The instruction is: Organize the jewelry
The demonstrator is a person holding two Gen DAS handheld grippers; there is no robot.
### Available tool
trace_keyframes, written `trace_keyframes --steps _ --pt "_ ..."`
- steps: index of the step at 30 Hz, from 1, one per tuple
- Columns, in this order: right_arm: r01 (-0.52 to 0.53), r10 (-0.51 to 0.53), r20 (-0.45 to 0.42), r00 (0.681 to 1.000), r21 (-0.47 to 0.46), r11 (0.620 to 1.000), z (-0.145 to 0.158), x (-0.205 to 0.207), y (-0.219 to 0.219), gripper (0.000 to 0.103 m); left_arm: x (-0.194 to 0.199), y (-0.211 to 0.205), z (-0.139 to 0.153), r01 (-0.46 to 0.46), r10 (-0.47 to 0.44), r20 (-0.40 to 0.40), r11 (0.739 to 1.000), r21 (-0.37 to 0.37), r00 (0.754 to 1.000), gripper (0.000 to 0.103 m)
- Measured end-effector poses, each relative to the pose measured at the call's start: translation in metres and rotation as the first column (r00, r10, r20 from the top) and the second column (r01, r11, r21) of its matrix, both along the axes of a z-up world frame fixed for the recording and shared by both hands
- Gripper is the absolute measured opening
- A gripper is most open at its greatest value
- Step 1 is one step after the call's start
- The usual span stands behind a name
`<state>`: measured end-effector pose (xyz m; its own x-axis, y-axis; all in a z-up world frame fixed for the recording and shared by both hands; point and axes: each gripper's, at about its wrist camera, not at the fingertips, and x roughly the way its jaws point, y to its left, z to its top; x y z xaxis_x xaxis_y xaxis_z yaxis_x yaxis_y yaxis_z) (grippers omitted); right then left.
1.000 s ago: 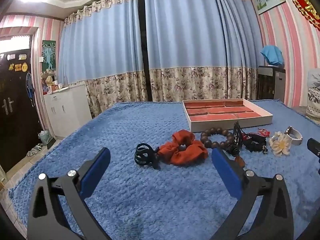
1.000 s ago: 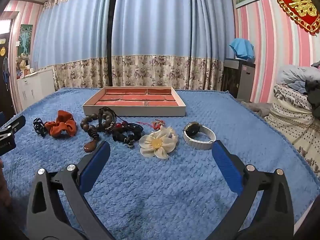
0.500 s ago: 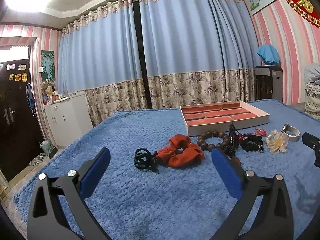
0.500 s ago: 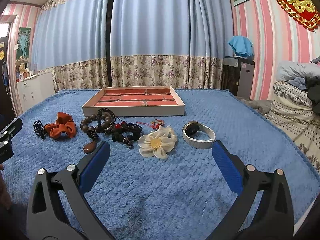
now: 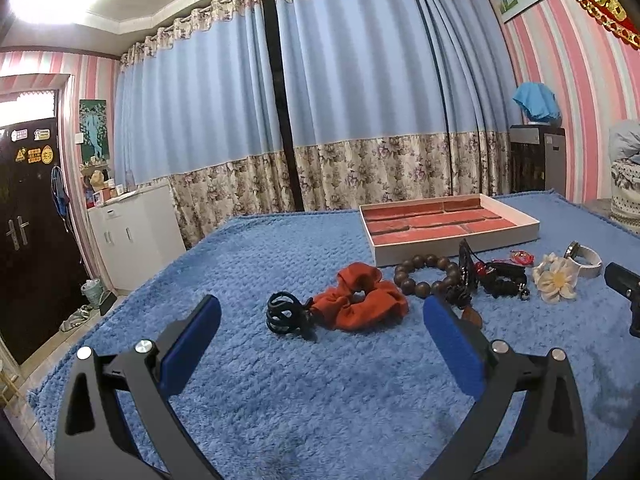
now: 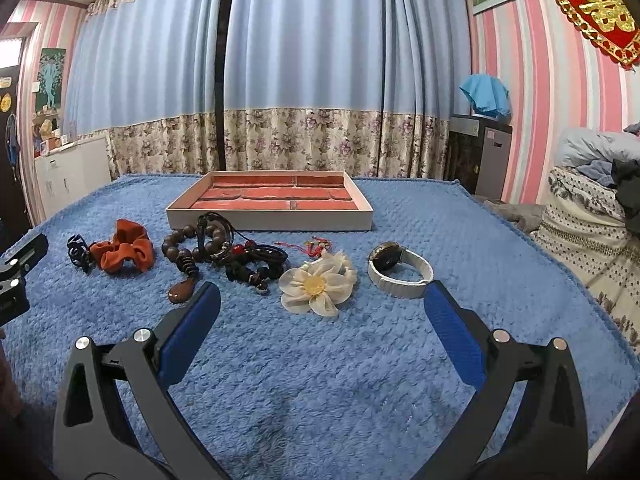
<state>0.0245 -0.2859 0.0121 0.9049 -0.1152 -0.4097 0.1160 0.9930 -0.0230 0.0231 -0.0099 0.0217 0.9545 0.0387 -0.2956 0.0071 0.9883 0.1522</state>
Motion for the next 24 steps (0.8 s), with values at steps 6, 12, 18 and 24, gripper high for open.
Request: trace_keyframes --steps 6,12,18,24 --pt "0.022 -0.022 -0.002 1.0 0.018 1.0 -0.0002 0.001 -0.0056 0.099 0.0036 0.0017 -0.0007 0.0 -0.001 -0.013 1.0 -0.011 1.0 0.099" --pt "0.04 -0.04 -0.003 0.999 0.033 0.999 0.0009 0.0005 -0.0086 0.099 0.0019 -0.0047 -0.0018 0.018 -0.018 -0.004 1.0 0.015 1.0 0.099" --pt "0.021 -0.021 -0.003 1.0 0.031 0.999 0.0047 0.0025 -0.0048 0.099 0.0042 -0.0004 -0.0018 0.029 -0.029 -0.018 1.0 -0.007 0.999 0.099" --pt "-0.023 0.025 -0.028 0.999 0.054 0.998 0.0051 0.0065 -0.0036 0.099 0.0058 -0.0007 -0.002 0.035 -0.035 -0.03 0.999 0.001 0.999 0.099"
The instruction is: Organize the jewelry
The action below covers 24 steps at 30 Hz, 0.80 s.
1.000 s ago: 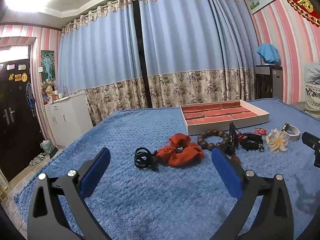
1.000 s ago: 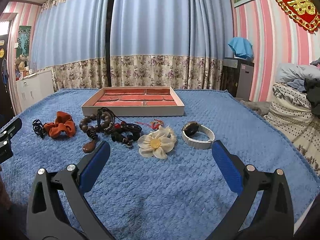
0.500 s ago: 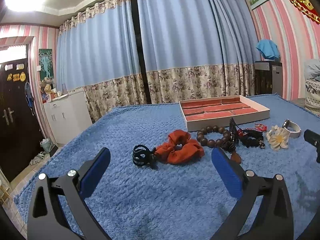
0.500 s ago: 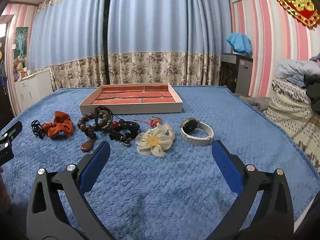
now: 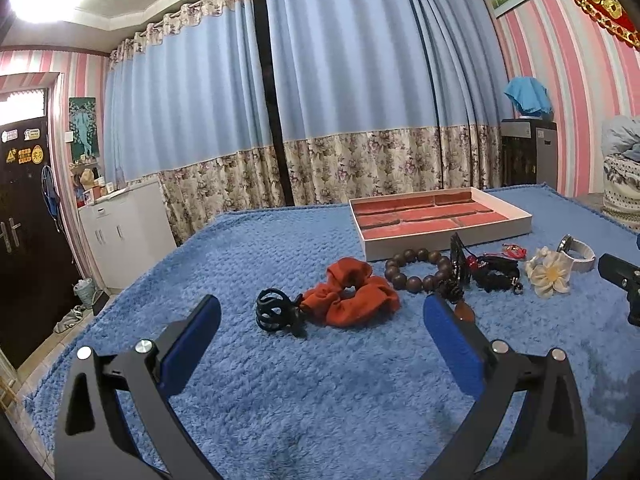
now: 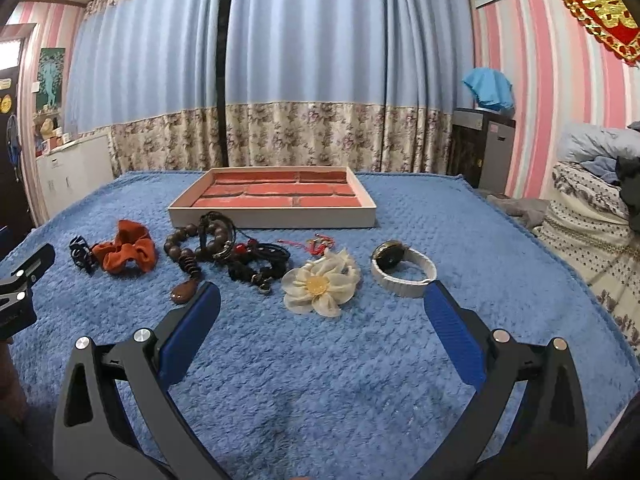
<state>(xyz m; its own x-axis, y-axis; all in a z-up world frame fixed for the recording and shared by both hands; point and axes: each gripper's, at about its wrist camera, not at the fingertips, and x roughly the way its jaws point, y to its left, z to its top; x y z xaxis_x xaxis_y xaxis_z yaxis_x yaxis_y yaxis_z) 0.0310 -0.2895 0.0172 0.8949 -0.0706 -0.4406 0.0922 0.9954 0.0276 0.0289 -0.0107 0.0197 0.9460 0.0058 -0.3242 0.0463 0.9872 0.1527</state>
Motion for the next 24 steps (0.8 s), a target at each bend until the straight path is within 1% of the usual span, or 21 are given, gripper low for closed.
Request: trace_keyframes --steps 6,8,10,11,13,20,24 --pt "-0.002 0.002 -0.013 1.0 0.001 1.0 0.0 0.003 -0.003 0.099 0.003 0.0 0.0 -0.005 0.005 -0.013 1.0 0.0 1.0 0.099" --pt "0.0 -0.001 -0.007 1.0 -0.005 1.0 0.003 0.002 -0.004 0.099 0.007 0.0 0.0 -0.025 0.026 -0.023 1.0 0.018 0.999 0.099" --pt "0.007 -0.007 -0.002 1.0 -0.014 1.0 0.005 0.002 -0.005 0.099 0.01 0.002 0.001 -0.021 0.021 -0.035 1.0 0.002 0.999 0.099" --pt "0.006 -0.006 0.002 1.0 -0.019 1.0 0.007 0.003 -0.006 0.099 0.012 0.003 0.001 -0.032 0.032 -0.04 0.999 0.001 0.999 0.099" --pt "0.005 -0.005 0.002 1.0 -0.023 1.0 0.009 0.004 -0.008 0.099 0.017 0.004 0.002 -0.026 0.025 -0.056 1.0 -0.014 0.998 0.099" --pt "-0.002 0.003 0.011 1.0 -0.041 0.999 0.014 0.012 -0.008 0.099 0.024 -0.002 0.008 -0.01 0.008 -0.051 1.0 -0.026 0.999 0.099" --pt "-0.005 0.005 0.001 1.0 -0.02 1.0 0.014 0.019 -0.013 0.099 0.03 -0.008 0.01 0.008 -0.01 -0.057 0.999 -0.036 0.998 0.099"
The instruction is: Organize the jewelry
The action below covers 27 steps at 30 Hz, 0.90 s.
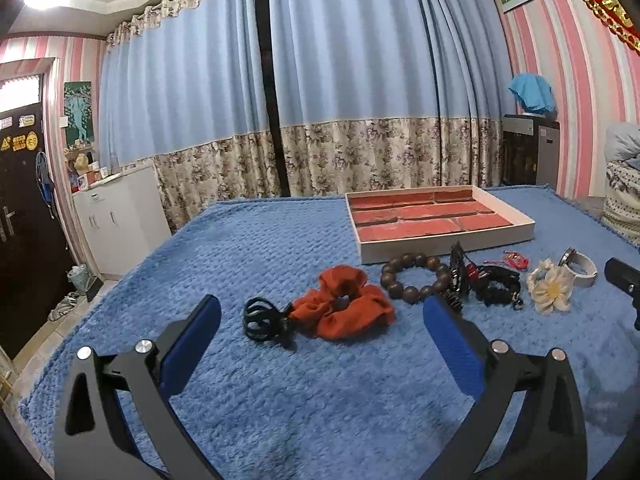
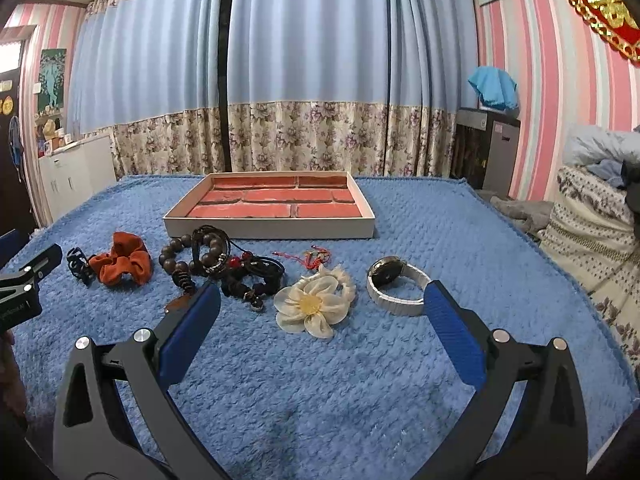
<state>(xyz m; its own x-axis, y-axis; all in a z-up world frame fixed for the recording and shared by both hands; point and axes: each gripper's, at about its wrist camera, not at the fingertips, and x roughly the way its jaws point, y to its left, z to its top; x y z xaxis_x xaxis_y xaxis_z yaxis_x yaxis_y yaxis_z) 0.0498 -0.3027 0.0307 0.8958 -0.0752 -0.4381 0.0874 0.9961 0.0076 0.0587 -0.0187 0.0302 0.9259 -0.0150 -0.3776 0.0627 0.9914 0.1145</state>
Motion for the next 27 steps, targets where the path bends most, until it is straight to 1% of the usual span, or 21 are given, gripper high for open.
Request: trace_keyframes --steps 4,8,10,14,17,20,21,25,27 --pt "0.007 -0.007 -0.016 1.0 -0.011 1.0 -0.001 0.01 -0.004 0.099 0.006 -0.002 0.001 0.008 -0.008 -0.016 1.0 -0.007 1.0 0.099" --pt "-0.002 0.002 -0.056 0.998 -0.002 1.0 -0.005 0.023 -0.007 0.093 0.012 -0.006 0.0 0.017 -0.017 -0.036 1.0 -0.011 0.999 0.098" --pt "-0.01 0.011 -0.066 0.998 0.013 1.0 -0.007 0.028 -0.009 0.093 0.014 -0.008 -0.001 0.022 -0.023 -0.045 1.0 -0.017 0.999 0.098" --pt "-0.017 0.018 -0.082 0.996 0.008 1.0 -0.01 0.037 -0.008 0.092 0.019 -0.021 -0.003 0.052 -0.052 -0.059 0.999 -0.01 0.997 0.098" --pt "-0.004 0.005 -0.121 0.993 0.004 1.0 -0.015 0.047 -0.01 0.088 0.024 -0.03 -0.005 0.071 -0.073 -0.084 0.997 -0.021 0.994 0.098" --pt "-0.003 0.003 -0.146 0.989 0.005 1.0 -0.02 0.054 -0.012 0.086 0.036 -0.041 -0.012 0.054 -0.054 -0.105 0.999 0.001 0.993 0.098" --pt "-0.003 0.004 -0.152 0.988 0.004 1.0 -0.022 0.058 -0.013 0.084 0.043 -0.044 -0.015 0.061 -0.061 -0.128 0.998 -0.005 0.99 0.098" --pt "-0.008 0.011 -0.169 0.986 0.02 1.0 -0.027 0.069 -0.018 0.082 0.061 -0.051 -0.02 0.085 -0.096 -0.184 0.994 -0.065 0.978 0.094" --pt "-0.011 0.014 -0.172 0.985 0.017 1.0 -0.029 0.074 -0.018 0.082 0.067 -0.055 -0.022 0.092 -0.105 -0.194 0.993 -0.072 0.975 0.091"
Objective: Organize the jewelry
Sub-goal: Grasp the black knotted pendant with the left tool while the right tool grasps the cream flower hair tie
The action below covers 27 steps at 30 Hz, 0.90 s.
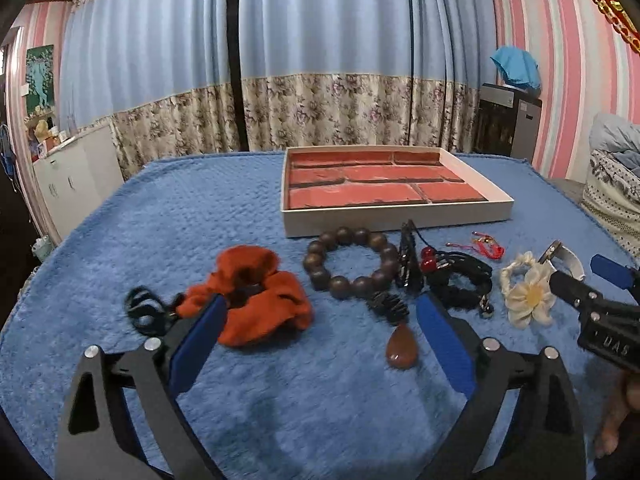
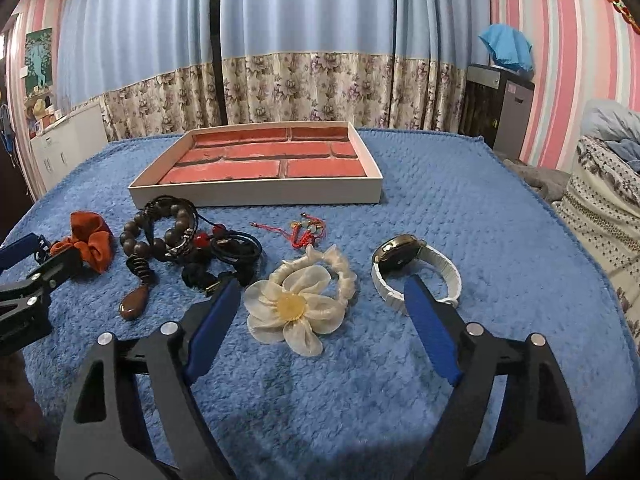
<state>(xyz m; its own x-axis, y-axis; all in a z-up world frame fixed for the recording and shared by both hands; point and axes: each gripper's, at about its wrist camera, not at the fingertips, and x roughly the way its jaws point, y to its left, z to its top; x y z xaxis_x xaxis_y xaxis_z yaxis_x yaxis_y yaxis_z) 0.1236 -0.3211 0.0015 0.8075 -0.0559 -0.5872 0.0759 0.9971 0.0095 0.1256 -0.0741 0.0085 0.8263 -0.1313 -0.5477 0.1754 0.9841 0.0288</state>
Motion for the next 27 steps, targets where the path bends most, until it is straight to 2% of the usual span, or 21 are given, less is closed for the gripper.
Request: trace_keyframes --steps 7,12,19,22,23,25,27 --pt "-0.019 0.02 -0.051 0.998 0.021 1.0 -0.01 0.021 -0.005 0.075 0.026 -0.026 -0.015 0.043 -0.042 -0.113 0.999 0.005 0.993 0.07" --pt "-0.034 0.039 -0.087 0.995 0.051 0.998 -0.018 0.028 -0.009 0.07 0.044 -0.034 -0.024 0.047 -0.049 -0.173 0.999 -0.017 0.984 0.056" --pt "-0.07 0.079 -0.125 0.989 0.07 0.995 -0.025 0.036 -0.007 0.064 0.056 -0.038 -0.036 0.071 -0.075 -0.237 0.997 -0.025 0.969 0.045" --pt "-0.077 0.089 -0.151 0.985 0.082 0.994 -0.029 0.042 -0.006 0.057 0.057 -0.041 -0.038 0.087 -0.09 -0.252 0.996 -0.022 0.964 0.034" --pt "-0.081 0.093 -0.159 0.983 0.085 0.993 -0.03 0.044 -0.005 0.053 0.058 -0.042 -0.04 0.092 -0.096 -0.258 0.995 -0.025 0.961 0.026" --pt "-0.084 0.097 -0.172 0.98 0.084 0.993 -0.032 0.045 -0.004 0.046 0.058 -0.041 -0.04 0.093 -0.098 -0.261 0.995 -0.028 0.96 0.025" --pt "-0.089 0.102 -0.176 0.979 0.079 0.993 -0.033 0.045 -0.003 0.034 0.057 -0.04 -0.041 0.097 -0.102 -0.26 0.995 -0.034 0.96 0.024"
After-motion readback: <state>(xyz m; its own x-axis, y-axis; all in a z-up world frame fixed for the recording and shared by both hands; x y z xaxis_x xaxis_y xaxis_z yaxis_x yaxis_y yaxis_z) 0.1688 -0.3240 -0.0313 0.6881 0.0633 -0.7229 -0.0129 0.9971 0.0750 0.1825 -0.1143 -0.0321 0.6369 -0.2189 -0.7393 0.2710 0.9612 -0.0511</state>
